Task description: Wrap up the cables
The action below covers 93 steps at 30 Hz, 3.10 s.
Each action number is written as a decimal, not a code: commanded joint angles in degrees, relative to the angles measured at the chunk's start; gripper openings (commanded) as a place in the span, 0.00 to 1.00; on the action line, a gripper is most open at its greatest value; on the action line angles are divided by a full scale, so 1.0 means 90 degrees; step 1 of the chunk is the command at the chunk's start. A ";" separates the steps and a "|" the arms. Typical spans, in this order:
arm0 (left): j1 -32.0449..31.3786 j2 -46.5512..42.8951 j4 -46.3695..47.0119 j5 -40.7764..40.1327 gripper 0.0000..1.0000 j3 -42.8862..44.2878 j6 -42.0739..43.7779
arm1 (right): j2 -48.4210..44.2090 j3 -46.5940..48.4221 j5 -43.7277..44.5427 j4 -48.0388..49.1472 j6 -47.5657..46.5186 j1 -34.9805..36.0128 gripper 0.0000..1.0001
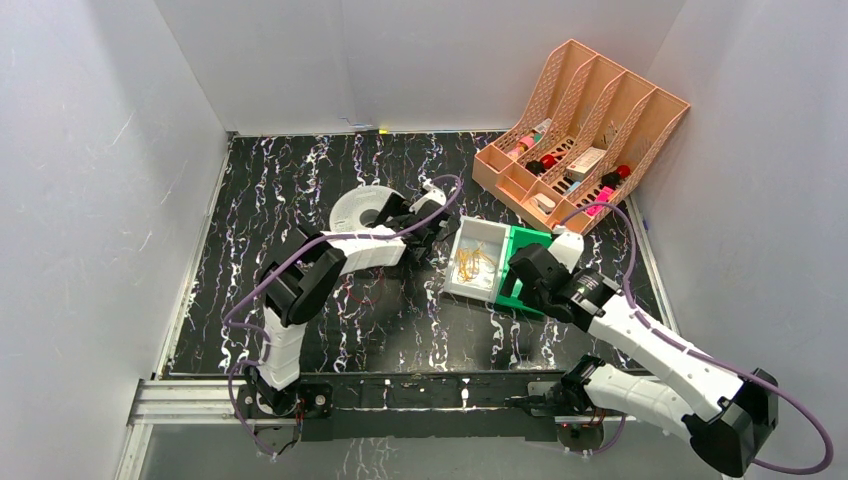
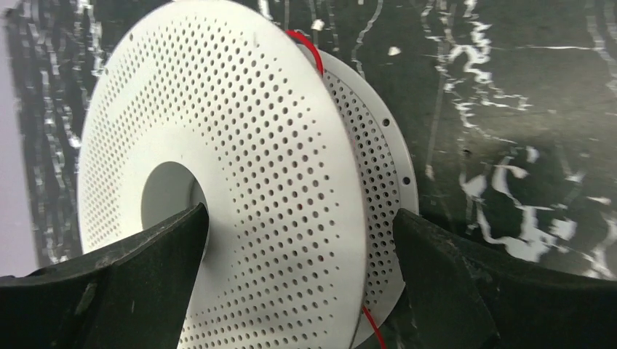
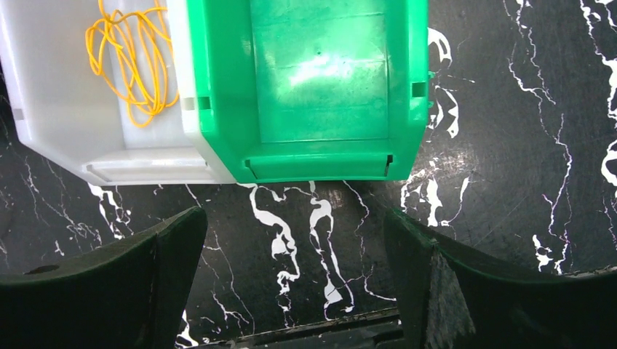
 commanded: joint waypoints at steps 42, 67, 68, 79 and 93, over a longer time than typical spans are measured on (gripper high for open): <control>0.0098 -0.0927 -0.0584 0.4446 0.94 0.1466 -0.1103 | 0.0512 0.0739 -0.0069 0.0116 -0.0462 -0.0007 0.98; 0.1127 -0.0348 -0.1816 0.5364 0.92 0.1611 -0.2383 | 0.0530 0.0559 -0.0189 0.0202 -0.0453 -0.0013 0.98; 0.1154 -0.0408 -0.1861 0.5324 0.92 0.1538 -0.2383 | 0.0558 0.0568 -0.0202 0.0213 -0.0462 -0.0008 0.98; 0.1388 -0.1250 -0.2103 0.5285 0.93 0.0984 -0.2166 | 0.1285 0.0919 -0.0602 0.0213 -0.0824 -0.0023 0.98; 0.1387 -0.2642 -0.2268 0.6137 0.98 0.0825 -0.1997 | 0.1910 0.1551 -0.0148 -0.0086 -0.1227 -0.0025 0.98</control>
